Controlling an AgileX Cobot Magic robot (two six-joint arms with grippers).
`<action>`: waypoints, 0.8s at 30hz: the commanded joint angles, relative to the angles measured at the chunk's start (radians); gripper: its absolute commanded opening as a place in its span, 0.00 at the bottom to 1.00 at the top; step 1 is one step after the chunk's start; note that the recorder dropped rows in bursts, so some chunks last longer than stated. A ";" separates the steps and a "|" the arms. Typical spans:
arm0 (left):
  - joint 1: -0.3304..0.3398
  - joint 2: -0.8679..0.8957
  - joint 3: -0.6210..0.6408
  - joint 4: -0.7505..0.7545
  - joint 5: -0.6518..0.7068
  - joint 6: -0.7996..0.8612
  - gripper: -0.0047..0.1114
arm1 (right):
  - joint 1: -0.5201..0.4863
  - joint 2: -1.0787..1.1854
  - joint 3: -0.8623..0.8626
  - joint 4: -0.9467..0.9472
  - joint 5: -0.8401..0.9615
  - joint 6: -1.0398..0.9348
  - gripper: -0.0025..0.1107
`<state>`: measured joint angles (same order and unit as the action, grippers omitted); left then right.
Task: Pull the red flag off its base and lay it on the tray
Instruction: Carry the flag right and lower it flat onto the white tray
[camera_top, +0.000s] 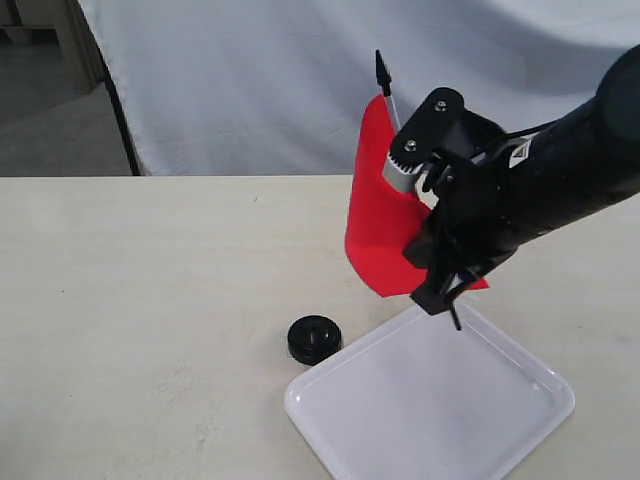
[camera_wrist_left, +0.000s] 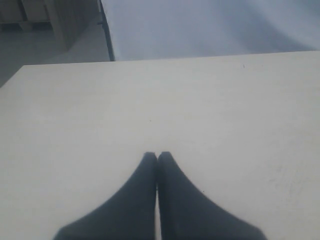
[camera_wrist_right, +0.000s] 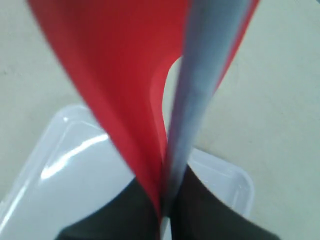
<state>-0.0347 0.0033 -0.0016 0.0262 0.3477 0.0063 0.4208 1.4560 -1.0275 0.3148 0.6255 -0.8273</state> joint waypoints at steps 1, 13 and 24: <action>0.002 -0.003 0.002 0.003 -0.005 -0.006 0.04 | -0.009 -0.006 -0.033 -0.265 0.085 0.099 0.02; 0.002 -0.003 0.002 0.003 -0.005 -0.006 0.04 | 0.041 0.154 -0.041 -0.575 0.295 0.125 0.02; 0.002 -0.003 0.002 0.003 -0.005 -0.006 0.04 | 0.364 0.449 -0.041 -1.153 0.392 0.654 0.02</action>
<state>-0.0347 0.0033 -0.0016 0.0262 0.3477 0.0063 0.7562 1.8762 -1.0621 -0.7461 1.0003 -0.2495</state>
